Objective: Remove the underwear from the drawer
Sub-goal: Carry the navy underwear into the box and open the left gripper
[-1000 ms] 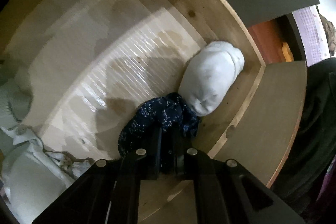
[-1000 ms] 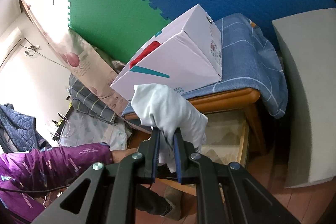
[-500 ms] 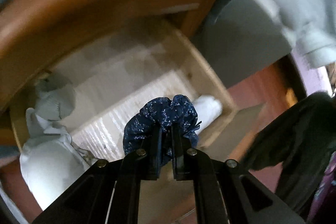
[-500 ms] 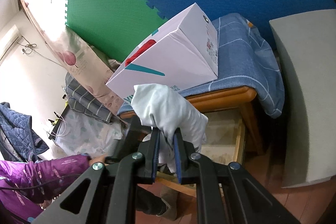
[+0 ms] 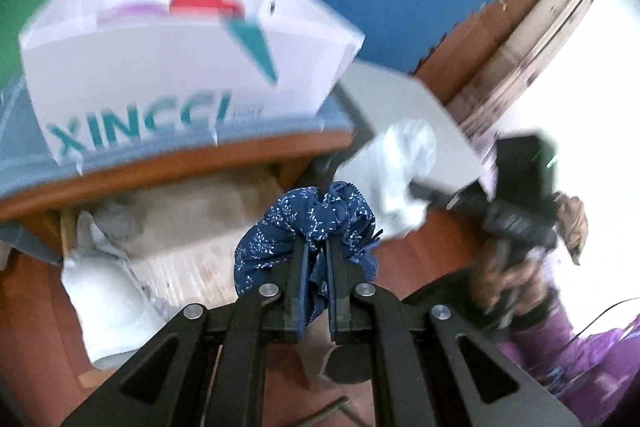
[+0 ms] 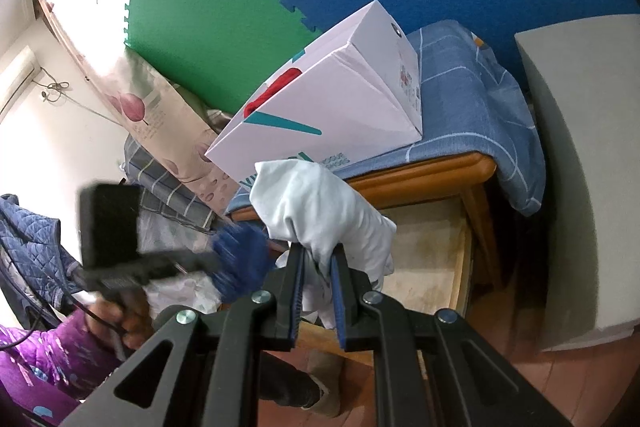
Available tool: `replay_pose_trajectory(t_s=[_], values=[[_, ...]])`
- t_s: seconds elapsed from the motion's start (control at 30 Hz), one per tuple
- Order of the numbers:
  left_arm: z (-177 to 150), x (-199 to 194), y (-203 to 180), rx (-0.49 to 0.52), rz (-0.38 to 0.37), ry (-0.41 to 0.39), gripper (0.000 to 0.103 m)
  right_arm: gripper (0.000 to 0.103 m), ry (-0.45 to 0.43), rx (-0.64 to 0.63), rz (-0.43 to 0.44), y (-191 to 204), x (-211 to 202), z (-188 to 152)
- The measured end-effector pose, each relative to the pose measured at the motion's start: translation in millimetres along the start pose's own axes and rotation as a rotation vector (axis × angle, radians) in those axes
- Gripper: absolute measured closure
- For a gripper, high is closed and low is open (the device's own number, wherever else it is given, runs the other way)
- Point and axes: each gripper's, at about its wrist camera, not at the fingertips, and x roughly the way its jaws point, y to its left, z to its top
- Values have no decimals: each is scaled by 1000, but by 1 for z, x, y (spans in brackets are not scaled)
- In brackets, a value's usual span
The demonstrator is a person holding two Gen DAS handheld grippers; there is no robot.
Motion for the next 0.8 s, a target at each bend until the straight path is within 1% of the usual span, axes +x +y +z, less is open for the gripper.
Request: replay_pose_trajectory(t_s=[0.1, 0.17, 0.23, 0.27, 0.3, 0.37, 0.5, 0.63, 0.7, 0.73, 0.8], values=[[21, -29, -5, -18, -18, -66, 97, 90, -1, 1, -3, 2, -1, -4], [45, -53, -10, -18, -19, -116, 97, 90, -8, -5, 0, 4, -3, -4], [65, -66, -8, -24, -19, -161, 97, 90, -11, -3, 2, 4, -4, -5], [81, -76, -7, -28, -13, -190, 97, 90, -12, -2, 3, 4, -4, -5], [91, -78, -5, -24, 0, -205, 97, 90, -12, -1, 6, 4, -4, -5], [124, -88, -2, -12, 67, -242, 97, 90, -13, -3, 10, 4, -4, -5], [177, -74, 26, -35, 179, -243, 97, 90, -15, -6, 22, 3, -3, -5], [212, -42, 61, -66, 268, -226, 97, 90, -15, 1, 33, 1, -2, -4], [220, -28, 75, -80, 306, -212, 97, 90, -12, 3, 38, 0, -1, -3], [219, -24, 78, -82, 325, -208, 97, 90, -9, 4, 40, 0, -1, -3], [218, -7, 98, -113, 354, -196, 97, 90, -7, 4, 43, 0, 1, -3]])
